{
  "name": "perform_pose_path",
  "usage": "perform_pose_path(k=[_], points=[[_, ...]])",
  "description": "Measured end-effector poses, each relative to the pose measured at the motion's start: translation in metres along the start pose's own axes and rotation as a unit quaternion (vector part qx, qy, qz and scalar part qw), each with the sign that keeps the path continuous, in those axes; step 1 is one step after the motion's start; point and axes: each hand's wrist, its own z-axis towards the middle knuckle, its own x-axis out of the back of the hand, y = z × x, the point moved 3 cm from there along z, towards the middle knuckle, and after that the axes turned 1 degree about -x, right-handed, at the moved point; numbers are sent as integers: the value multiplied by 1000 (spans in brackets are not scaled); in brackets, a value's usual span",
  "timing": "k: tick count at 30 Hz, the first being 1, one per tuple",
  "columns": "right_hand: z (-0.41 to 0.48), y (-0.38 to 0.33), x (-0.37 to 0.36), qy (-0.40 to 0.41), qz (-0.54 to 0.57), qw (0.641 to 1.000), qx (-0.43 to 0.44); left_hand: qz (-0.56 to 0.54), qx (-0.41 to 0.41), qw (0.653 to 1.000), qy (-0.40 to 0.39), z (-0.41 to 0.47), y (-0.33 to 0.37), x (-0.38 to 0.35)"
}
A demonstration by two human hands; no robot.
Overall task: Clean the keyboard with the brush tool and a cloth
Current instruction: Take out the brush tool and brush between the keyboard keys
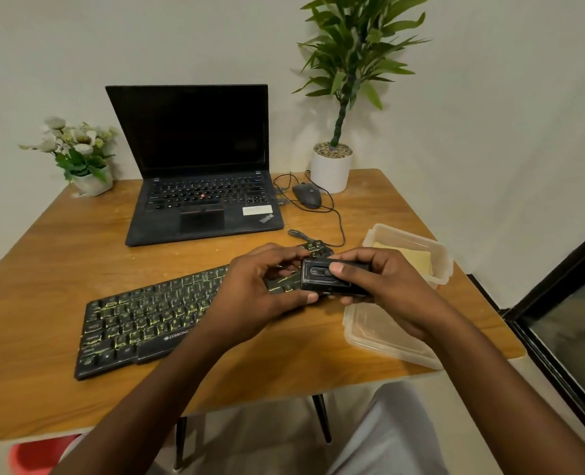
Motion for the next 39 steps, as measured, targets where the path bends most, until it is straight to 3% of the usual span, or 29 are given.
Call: perform_pose_path(k=[13, 27, 35, 39], points=[[-3, -2, -17, 42, 26, 999, 6, -32, -3, 999, 8, -9, -4, 4], [-10, -8, -22, 49, -34, 998, -18, -2, -7, 1000, -11, -11, 5, 1], [-8, -14, -27, 64, -25, 998, -9, -23, 2, 999, 24, -11, 4, 5], [-4, -16, -37, 58, 43, 997, -16, -31, 15, 998, 61, -16, 3, 12]])
